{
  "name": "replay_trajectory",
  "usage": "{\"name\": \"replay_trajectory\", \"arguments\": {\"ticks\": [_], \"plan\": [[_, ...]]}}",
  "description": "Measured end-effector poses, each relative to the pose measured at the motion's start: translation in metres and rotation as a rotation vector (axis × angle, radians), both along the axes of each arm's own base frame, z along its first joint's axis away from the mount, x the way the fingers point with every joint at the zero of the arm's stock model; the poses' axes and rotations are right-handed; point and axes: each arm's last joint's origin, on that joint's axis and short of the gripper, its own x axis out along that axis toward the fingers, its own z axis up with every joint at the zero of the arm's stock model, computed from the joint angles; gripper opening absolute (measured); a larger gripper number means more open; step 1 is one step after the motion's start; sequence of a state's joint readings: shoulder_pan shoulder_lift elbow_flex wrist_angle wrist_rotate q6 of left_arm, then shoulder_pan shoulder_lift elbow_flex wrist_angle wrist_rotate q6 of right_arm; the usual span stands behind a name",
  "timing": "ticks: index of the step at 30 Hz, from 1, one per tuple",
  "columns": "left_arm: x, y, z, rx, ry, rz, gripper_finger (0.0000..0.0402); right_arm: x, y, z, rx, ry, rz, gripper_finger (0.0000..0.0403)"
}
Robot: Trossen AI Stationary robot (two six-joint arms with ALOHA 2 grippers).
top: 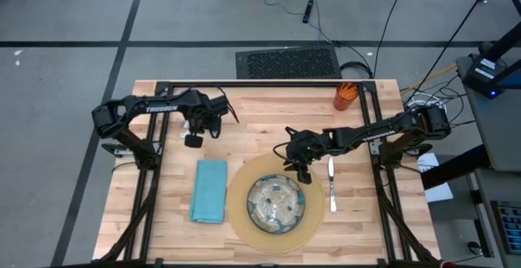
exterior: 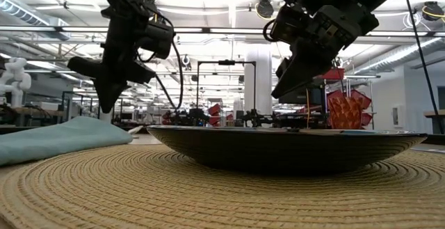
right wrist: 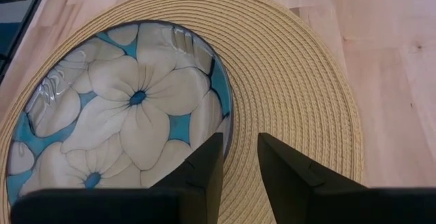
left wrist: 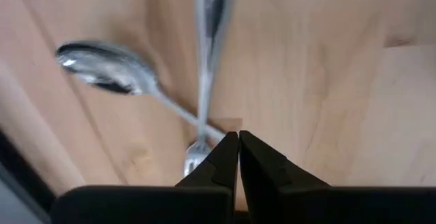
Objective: Set table place
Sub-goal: Put the silver fork on the blue napkin on the table
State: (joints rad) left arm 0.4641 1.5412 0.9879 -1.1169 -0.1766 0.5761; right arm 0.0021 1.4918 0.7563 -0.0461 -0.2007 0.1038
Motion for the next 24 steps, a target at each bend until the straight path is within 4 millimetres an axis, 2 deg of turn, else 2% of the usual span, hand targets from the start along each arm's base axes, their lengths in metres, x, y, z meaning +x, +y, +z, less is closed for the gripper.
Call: {"name": "replay_trajectory", "arguments": {"ticks": [4,13,24], "plan": [[0.0,0.0,-0.003,-0.017,-0.01,-0.009,0.002,0.0,0.002,0.0,0.006,-0.005,0.001,0.0084],[0.0,0.004,-0.011,-0.011,-0.048,-0.058,0.0114,0.001,0.011,0.001,-0.004,-0.019,0.023,0.0084],[-0.021,0.021,-0.026,-0.042,-0.024,0.008,0.0126,0.001,0.013,0.001,-0.011,-0.02,0.026,0.0084]]}}
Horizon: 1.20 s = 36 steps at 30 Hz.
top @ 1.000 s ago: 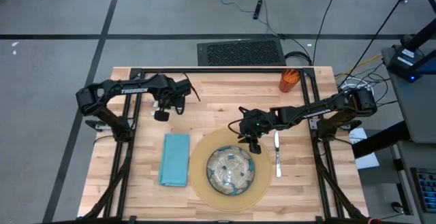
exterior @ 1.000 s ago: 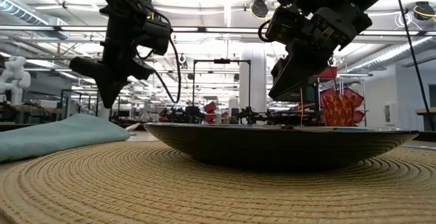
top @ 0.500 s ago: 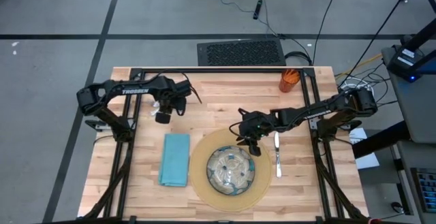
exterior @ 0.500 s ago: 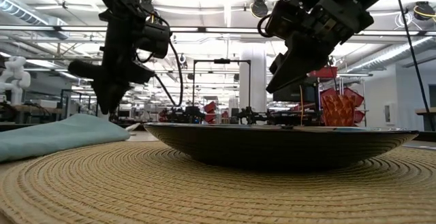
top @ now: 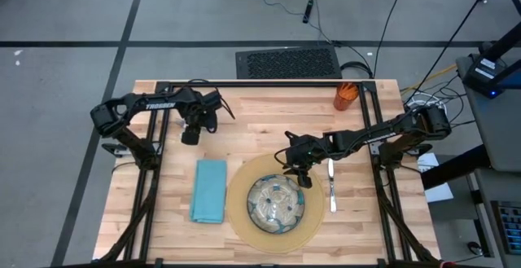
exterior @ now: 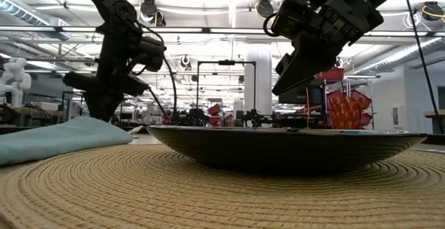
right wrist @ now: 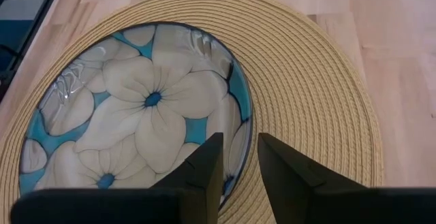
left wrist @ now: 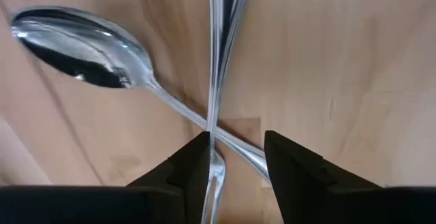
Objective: Set table place
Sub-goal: Put the silver fork on the blue napkin on the table
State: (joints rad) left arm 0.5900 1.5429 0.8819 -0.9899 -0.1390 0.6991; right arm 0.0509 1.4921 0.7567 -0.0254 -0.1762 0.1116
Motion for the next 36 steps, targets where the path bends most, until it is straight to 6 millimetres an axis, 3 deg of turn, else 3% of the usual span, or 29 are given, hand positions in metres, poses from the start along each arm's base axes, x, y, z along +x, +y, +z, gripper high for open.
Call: {"name": "replay_trajectory", "arguments": {"ticks": [12,27,30,34,36], "plan": [[-0.006,0.015,-0.008,0.016,-0.055,0.017,0.0126,0.002,0.0,0.002,0.0,-0.024,-0.002,0.0084],[0.001,0.022,-0.04,-0.045,0.036,0.0,0.0121,0.002,0.001,0.003,0.001,-0.038,0.001,0.0084],[0.002,0.023,-0.041,-0.031,0.035,-0.002,0.0094,0.003,0.001,0.003,0.001,-0.041,0.001,0.0084],[0.004,0.024,-0.041,-0.008,0.03,-0.007,0.002,0.003,0.001,0.003,-0.015,-0.046,-0.01,0.0084],[0.004,0.024,-0.041,-0.004,0.034,-0.012,0.0011,0.003,0.0,0.003,-0.018,-0.048,-0.012,0.0084]]}}
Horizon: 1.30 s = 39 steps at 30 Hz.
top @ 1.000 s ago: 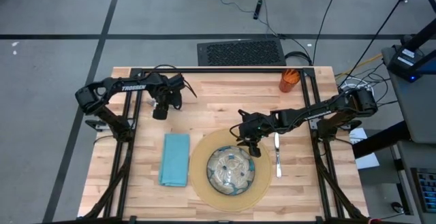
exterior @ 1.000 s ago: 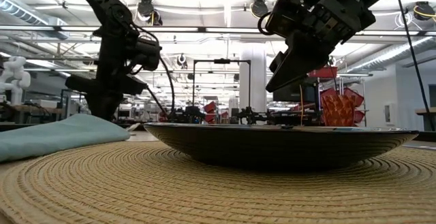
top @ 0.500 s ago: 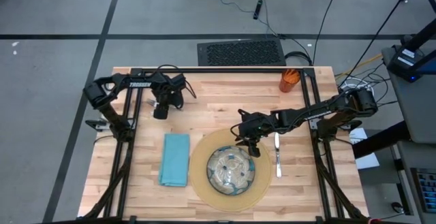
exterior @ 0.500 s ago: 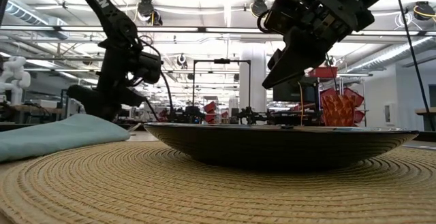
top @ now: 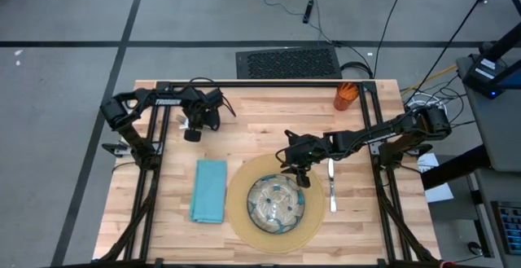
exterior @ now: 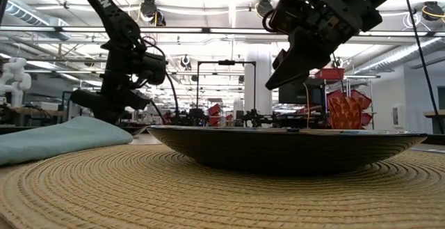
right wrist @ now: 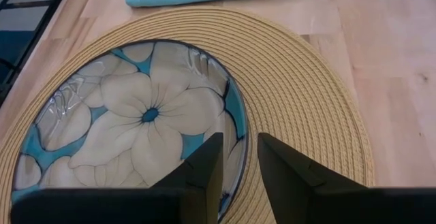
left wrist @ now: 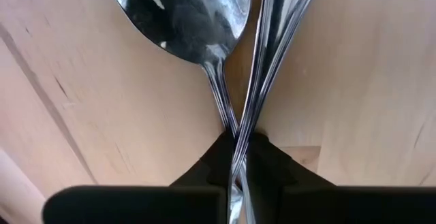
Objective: Set table place
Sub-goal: Put the silver fork on the blue napkin on the table
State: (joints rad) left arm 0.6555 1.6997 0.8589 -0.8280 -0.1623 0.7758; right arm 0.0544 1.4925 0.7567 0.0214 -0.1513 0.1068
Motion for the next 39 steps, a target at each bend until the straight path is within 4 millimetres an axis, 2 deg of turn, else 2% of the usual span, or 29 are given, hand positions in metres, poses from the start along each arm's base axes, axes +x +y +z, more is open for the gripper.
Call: {"name": "replay_trajectory", "arguments": {"ticks": [9,16,22,28,32,39], "plan": [[0.006,-0.008,0.001,0.018,0.039,-0.041,0.0002,0.001,0.0,0.001,-0.001,-0.01,0.001,0.0084],[0.015,-0.023,0.023,0.032,-0.007,-0.139,0.0001,0.001,0.0,0.001,0.001,-0.009,-0.003,0.0084],[0.017,-0.044,0.039,0.055,0.003,-0.242,0.0001,0.001,0.0,0.001,0.002,-0.008,-0.005,0.0084],[0.024,-0.062,0.042,0.091,0.031,-0.334,0.0001,0.001,-0.001,0.001,-0.007,-0.011,-0.025,0.0084],[0.026,-0.067,0.043,0.138,0.071,-0.389,0.0001,0.001,0.0,0.001,0.0,-0.01,-0.03,0.0084],[0.023,-0.096,0.049,0.11,0.157,-0.538,0.0,0.001,0.001,0.001,0.009,-0.008,-0.035,0.0084]]}}
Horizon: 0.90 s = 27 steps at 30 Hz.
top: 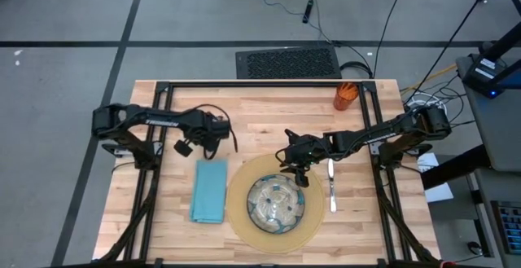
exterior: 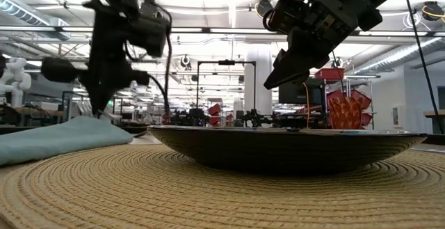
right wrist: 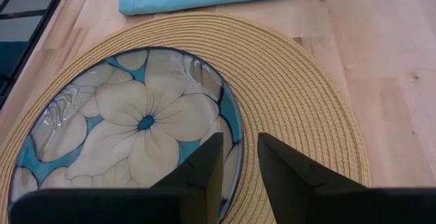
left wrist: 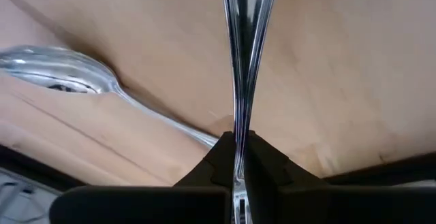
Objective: Set table place
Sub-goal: Put the silver fork on the blue napkin on the table
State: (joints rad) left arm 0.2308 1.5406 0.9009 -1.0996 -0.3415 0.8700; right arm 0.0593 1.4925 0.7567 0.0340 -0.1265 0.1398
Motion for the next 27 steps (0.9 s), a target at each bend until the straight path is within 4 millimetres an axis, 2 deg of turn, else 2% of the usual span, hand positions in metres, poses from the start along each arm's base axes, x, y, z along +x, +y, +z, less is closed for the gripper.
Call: {"name": "replay_trajectory", "arguments": {"ticks": [6,12,21,27], "plan": [[-0.005,-0.031,0.021,0.021,-0.063,-0.075,0.0,0.0,0.0,0.0,0.006,0.001,-0.005,0.0084],[-0.005,-0.076,0.036,-0.01,-0.148,-0.18,0.0,0.0,0.0,0.001,0.025,-0.001,-0.033,0.0084],[-0.007,-0.139,0.023,-0.088,-0.127,-0.42,0.0,0.002,-0.001,0.002,0.03,-0.014,-0.096,0.0084],[-0.007,-0.16,0.018,-0.108,-0.153,-0.538,0.0,0.003,-0.001,0.003,0.065,-0.029,-0.123,0.0084]]}}
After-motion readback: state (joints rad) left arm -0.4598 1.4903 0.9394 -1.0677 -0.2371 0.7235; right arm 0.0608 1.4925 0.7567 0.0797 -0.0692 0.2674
